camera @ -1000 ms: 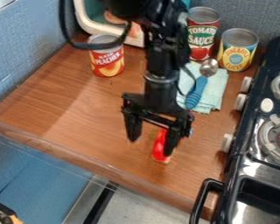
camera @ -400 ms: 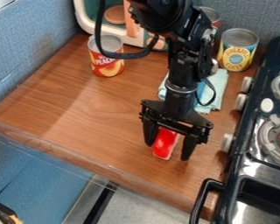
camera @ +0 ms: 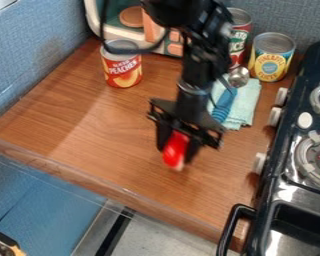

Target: Move the red objet to the lef ide of the table

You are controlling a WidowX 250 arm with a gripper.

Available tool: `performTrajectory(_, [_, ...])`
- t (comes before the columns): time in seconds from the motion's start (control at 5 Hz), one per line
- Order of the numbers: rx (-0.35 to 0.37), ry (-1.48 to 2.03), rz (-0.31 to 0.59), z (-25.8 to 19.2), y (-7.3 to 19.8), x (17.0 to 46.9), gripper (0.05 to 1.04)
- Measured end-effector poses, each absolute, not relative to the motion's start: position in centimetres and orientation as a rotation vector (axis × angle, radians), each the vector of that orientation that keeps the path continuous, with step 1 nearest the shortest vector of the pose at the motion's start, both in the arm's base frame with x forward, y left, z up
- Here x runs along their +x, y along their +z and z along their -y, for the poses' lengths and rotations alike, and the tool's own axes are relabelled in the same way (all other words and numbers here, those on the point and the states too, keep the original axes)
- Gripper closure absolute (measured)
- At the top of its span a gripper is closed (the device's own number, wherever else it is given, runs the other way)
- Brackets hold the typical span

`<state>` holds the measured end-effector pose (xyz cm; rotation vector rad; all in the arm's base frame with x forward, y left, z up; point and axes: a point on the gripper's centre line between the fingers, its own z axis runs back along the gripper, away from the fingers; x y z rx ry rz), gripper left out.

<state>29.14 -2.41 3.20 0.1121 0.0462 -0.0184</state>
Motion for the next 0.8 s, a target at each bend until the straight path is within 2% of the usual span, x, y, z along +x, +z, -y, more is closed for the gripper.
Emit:
performTrajectory(0.4, [0.151,-0.010,-0.030,-6.8,5.1,30.2,0.507])
performTrajectory(0.6, [0.153,0.011,-0.109,-12.0,2.7,29.5,0.506])
performTrajectory(0.8, [0.161,0.017,-0.130,-14.8,1.9,30.1,0.507])
